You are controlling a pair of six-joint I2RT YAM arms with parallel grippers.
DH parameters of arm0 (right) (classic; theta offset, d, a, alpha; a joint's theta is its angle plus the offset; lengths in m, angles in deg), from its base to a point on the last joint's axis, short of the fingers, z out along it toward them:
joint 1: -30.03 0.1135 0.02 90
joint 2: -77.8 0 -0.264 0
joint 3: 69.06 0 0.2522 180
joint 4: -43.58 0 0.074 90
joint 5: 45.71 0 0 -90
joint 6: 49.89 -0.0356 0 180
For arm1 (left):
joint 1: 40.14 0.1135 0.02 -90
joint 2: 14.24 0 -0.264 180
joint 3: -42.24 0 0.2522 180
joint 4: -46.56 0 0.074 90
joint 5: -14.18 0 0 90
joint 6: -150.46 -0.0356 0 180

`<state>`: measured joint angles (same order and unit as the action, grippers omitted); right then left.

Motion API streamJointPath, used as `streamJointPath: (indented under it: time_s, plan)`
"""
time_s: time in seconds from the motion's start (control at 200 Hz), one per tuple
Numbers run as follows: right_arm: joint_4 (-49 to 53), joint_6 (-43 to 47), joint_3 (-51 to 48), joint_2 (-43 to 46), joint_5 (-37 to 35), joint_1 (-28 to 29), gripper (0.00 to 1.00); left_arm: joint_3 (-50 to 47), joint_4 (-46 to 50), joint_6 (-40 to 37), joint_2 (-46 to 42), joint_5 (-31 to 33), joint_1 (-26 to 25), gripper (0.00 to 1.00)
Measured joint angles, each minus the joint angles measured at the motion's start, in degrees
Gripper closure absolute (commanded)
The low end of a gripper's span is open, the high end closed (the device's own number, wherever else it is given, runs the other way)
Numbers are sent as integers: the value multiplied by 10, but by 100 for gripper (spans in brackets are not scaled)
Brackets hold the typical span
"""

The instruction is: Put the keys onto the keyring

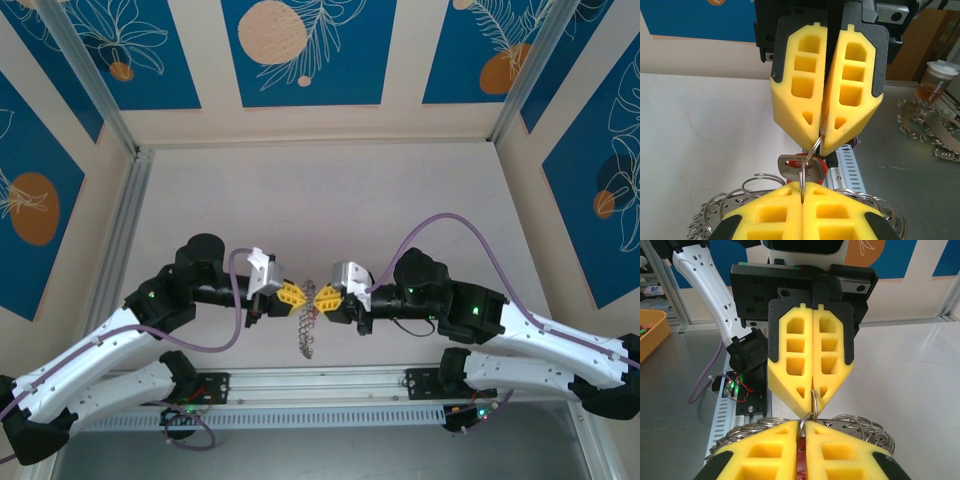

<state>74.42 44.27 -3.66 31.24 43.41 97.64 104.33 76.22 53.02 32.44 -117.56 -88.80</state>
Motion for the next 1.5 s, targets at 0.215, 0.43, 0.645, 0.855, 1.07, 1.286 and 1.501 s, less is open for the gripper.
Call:
streamJointPath:
  time_s: [0.215,0.43,0.645,0.855,1.07,1.286,1.501]
  plan:
    - [-3,4,0,0,-3,2,91,0,0,0,-1,-3,0,100]
    - [-4,4,0,-3,-3,3,91,0,0,0,-1,-3,0,100]
    - [-7,6,0,-8,-6,9,90,0,0,5,-5,-3,0,100]
    - [-7,20,0,-13,-25,25,87,0,0,9,-6,-3,0,100]
    - [-3,32,0,-27,-37,41,77,0,0,9,-6,3,0,100]
    - [6,32,-1,-19,-49,48,75,0,-1,9,-9,2,0,100]
    - [27,22,-15,16,-72,48,74,0,-4,9,-11,2,0,100]
